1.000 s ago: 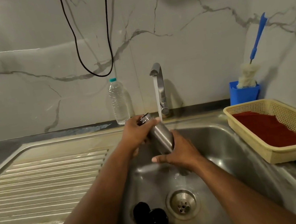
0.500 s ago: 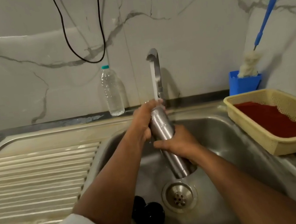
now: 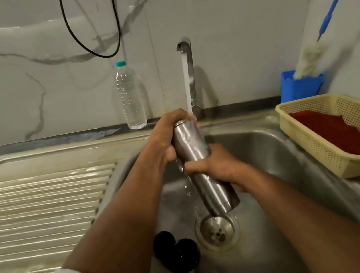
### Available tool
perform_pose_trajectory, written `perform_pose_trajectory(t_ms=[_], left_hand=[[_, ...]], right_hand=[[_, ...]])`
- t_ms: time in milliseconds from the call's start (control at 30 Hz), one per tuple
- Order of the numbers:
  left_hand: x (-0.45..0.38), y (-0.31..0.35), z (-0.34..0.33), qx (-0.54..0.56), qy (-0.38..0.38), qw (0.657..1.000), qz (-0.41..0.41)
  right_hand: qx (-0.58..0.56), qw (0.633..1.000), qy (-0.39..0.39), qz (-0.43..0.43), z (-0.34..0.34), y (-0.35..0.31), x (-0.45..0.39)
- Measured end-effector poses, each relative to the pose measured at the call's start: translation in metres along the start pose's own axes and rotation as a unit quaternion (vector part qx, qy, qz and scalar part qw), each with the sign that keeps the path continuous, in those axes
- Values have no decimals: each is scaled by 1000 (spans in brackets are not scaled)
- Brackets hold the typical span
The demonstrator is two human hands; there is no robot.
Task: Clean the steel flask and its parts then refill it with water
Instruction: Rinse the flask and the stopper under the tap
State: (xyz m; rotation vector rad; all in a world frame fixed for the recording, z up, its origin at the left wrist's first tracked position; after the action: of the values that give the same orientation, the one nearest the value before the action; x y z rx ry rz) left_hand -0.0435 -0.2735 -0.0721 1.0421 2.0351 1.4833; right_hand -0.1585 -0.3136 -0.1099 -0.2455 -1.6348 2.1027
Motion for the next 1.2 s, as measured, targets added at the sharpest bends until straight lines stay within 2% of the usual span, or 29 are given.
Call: perform_pose_trajectory(t_ms=[33, 100, 167, 233, 267, 333, 400, 433, 500, 567, 633, 700, 733, 767, 800, 867, 933, 967, 1000, 1067, 1100, 1133, 1200], left_hand=[[-1, -1, 6, -15, 42, 999, 2], [0, -2, 25, -40, 180, 983, -1], [8, 2, 35, -39, 294, 954, -35], [10, 4, 33, -7, 321, 945, -59], [10, 4, 30, 5, 317, 947, -58], [8, 3, 21, 21, 257, 965, -39], [3, 2, 2, 48, 105, 993, -24], [5, 4, -7, 71, 32, 997, -25], [7, 6, -10, 96, -35, 994, -27], [6, 6, -4, 74, -7, 997, -23], [3, 9, 10, 34, 96, 994, -31], [12, 9, 27, -13, 246, 968, -41], [18, 9, 28, -24, 285, 957, -42], [17, 6, 23, -21, 282, 958, -37], [14, 2, 16, -8, 256, 966, -27], [6, -1, 5, -13, 175, 985, -9], [3, 8, -5, -24, 67, 997, -25], [4, 12, -12, 2, 8, 999, -41], [7, 16, -18, 51, -46, 996, -48], [14, 23, -25, 133, -116, 983, -53], [14, 26, -24, 138, -127, 980, -60], [12, 28, -20, 120, -116, 984, -63], [4, 23, -8, 40, -30, 997, -51]], right_hand=[[34, 999, 21, 8, 2, -1, -1], [150, 984, 91, 26, 11, -8, 2], [318, 931, 177, 38, 23, -23, 7], [395, 888, 228, 54, 31, -36, 12], [390, 890, 230, 60, 32, -37, 13], [287, 940, 177, 61, 28, -29, 11], [114, 991, 69, 31, 17, -13, 6], [43, 999, 16, 8, 9, -6, 5], [-29, 998, -41, -24, -2, 2, 7], [5, 1000, -10, -10, 0, -1, 5], [118, 989, 80, 25, 10, -9, 4], [285, 941, 179, 38, 21, -21, 9], [351, 911, 213, 38, 26, -29, 13], [383, 894, 232, 40, 29, -33, 15], [381, 893, 236, 42, 32, -35, 16], [284, 937, 200, 48, 33, -28, 12], [113, 987, 104, 46, 23, -16, 2], [31, 998, 41, 31, 15, -10, -1], [-52, 998, -36, 6, 2, -5, -1], [-159, 972, -171, -21, -24, -10, 11], [-165, 969, -183, -18, -28, -12, 12], [-150, 976, -158, -11, -25, -13, 11], [-63, 997, -50, 4, -12, -11, 4]])
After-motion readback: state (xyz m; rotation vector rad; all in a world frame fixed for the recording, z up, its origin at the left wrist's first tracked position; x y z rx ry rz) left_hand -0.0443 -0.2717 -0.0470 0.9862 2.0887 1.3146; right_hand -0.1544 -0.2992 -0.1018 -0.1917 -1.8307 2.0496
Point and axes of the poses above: each hand's wrist, its own x-axis away from the middle knuckle, its own z-axis out of the back of the hand, y = z × x, the point moved 10 cm from there along -x, towards the middle knuckle, and after that the axes turned 1 degree about -z, right-handed, at the moved point
